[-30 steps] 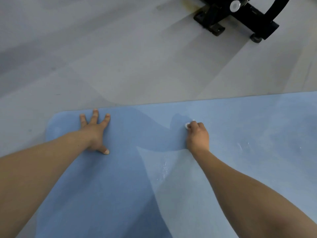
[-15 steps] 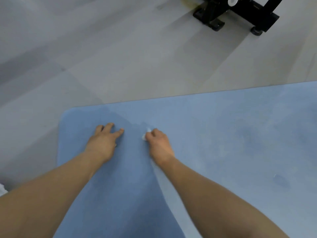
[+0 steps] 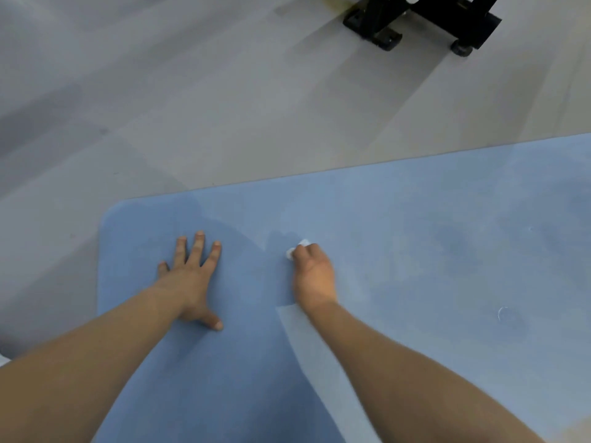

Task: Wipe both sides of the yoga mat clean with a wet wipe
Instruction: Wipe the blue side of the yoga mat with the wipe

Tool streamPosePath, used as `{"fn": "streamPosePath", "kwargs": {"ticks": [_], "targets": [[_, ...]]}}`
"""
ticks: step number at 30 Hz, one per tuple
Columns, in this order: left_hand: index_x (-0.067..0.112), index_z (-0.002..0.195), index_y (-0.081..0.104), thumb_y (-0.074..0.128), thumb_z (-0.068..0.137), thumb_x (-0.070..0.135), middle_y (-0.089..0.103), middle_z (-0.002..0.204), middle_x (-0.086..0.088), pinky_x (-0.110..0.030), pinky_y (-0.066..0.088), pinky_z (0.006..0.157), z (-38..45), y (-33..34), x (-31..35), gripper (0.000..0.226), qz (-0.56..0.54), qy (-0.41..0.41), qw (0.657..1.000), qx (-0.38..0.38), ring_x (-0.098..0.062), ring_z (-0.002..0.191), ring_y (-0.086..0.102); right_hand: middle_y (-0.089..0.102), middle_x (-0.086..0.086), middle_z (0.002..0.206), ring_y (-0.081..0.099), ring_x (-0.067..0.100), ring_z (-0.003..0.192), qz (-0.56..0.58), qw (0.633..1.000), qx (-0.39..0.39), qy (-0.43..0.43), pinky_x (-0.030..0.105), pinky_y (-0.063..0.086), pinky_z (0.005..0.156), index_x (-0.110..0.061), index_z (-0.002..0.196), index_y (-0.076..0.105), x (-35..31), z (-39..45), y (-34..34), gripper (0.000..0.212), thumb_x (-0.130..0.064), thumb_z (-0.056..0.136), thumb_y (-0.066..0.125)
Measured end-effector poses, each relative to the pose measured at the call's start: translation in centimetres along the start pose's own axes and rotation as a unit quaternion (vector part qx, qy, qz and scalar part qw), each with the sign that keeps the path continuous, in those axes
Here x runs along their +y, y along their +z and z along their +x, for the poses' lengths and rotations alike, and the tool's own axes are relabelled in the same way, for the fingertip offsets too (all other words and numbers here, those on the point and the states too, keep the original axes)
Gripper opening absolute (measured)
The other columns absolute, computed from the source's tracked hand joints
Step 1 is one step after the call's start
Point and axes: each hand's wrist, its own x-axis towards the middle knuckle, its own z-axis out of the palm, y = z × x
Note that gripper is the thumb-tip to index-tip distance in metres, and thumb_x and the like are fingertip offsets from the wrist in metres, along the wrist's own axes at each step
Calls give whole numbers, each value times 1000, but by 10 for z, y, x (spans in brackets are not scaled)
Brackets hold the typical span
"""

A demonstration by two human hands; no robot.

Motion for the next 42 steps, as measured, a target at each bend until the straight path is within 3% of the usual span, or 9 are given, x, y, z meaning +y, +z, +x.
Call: {"fn": "streamPosePath", "kwargs": {"ticks": [5,9,16,22,27,32,35,39,42], "targets": [[31,150,-34,77,60,76,-46,155,-4,-59,10,121,-6,8,-1,150,3,14,1000,14,-38,147,-31,56,19,92,54,37,78,-20,983,-139,-115,39,43,70,-7,97,61,-57,-50,45,20,-2,79,56],[37,157,-16,66,82,67,-31,163,-1,-48,11,124,-23,24,-4,115,0,67,996,60,-32,152,-20,58,17,86,57,35,74,-82,970,-109,-200,38,46,66,-9,93,63,-45,-41,29,18,-10,82,49],[32,156,32,57,100,28,13,168,-2,-44,25,122,-53,67,17,62,-82,99,976,179,-31,155,10,56,20,85,59,40,73,-143,990,-1,-13,39,50,67,-7,92,64,69,1,-50,13,-10,81,57],[32,160,-6,53,84,74,-24,166,0,-43,9,125,-62,56,21,105,-11,88,993,73,-28,154,-17,57,17,94,57,37,82,-135,987,41,70,27,36,67,-5,94,63,72,-6,-56,17,-3,84,49],[31,156,-21,63,68,83,-36,161,1,-46,7,125,-62,60,21,132,29,80,995,52,-30,151,-25,60,10,95,57,29,89,-79,996,-44,-17,18,33,70,-10,94,65,-4,-58,1,15,-6,90,51],[33,157,-19,70,67,78,-35,161,4,-46,8,125,-62,59,21,135,7,76,996,52,-27,151,-25,57,15,90,56,35,74,-40,977,-153,-140,37,44,67,-11,98,65,-62,-99,43,24,-9,75,58],[33,157,-19,70,70,76,-34,161,4,-45,10,125,-63,56,20,132,11,75,996,45,-25,152,-24,57,17,90,57,36,76,-84,962,-175,-190,38,45,67,-9,97,63,-43,-89,29,15,-13,83,58],[34,157,-20,69,71,75,-34,162,4,-45,13,125,-63,56,19,130,17,78,996,45,-25,152,-23,59,13,87,55,30,83,-174,972,-92,-131,33,39,67,-10,83,56,23,-54,-23,19,-24,94,54],[33,156,-20,69,71,75,-34,161,3,-47,13,124,-62,59,20,130,18,76,996,46,-27,152,-24,53,9,102,52,29,92,-226,970,-89,-25,31,40,74,-14,103,59,78,-41,-71,17,-7,89,54]]}}
